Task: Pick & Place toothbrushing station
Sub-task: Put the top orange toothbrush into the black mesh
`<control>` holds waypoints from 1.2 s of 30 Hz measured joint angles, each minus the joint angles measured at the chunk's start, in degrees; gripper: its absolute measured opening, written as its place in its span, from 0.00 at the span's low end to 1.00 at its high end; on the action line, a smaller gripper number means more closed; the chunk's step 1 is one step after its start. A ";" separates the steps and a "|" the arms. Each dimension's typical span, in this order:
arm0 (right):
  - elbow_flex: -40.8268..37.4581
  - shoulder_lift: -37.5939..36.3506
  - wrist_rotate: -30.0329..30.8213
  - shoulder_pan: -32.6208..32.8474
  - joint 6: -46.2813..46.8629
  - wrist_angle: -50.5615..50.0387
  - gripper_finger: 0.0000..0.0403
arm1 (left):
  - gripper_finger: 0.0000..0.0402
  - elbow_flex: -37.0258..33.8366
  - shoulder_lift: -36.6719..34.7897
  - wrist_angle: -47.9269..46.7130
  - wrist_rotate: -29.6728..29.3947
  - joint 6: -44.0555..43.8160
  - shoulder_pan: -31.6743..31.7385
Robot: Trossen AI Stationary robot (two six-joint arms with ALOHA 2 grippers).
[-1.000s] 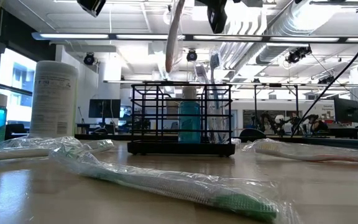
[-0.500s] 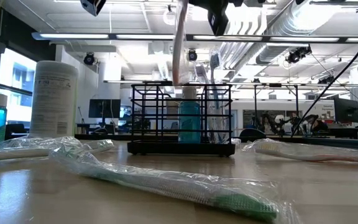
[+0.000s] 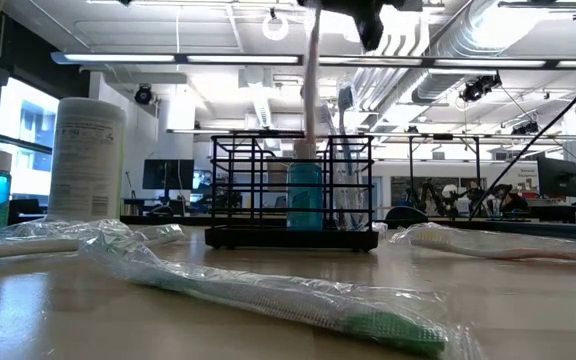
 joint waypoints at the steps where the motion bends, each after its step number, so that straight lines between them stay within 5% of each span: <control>1: 0.00 -1.08 0.68 0.24 -0.30 -0.88 0.11 | 0.42 0.00 -0.86 -0.38 0.10 -1.39 0.02; 6: 0.02 -8.00 8.59 2.53 -3.21 -6.98 0.11 | 0.48 0.02 -7.15 -10.52 2.76 -13.72 1.20; 13: 0.00 -11.59 22.40 5.99 -6.31 -10.76 0.11 | 0.49 0.02 -17.16 -25.78 28.79 -32.65 11.42; 17: -0.23 -10.81 22.61 6.01 -5.75 -11.95 0.11 | 0.49 -0.07 -19.06 -28.44 39.08 -36.03 17.94; 24: -4.82 -10.23 21.81 3.92 -5.51 -4.06 0.11 | 0.49 -0.11 -19.19 -31.10 41.70 -37.09 26.30; 36: -8.64 -9.33 17.48 1.50 -1.12 -1.97 0.11 | 0.49 -16.16 -21.75 -13.28 52.47 -35.49 37.04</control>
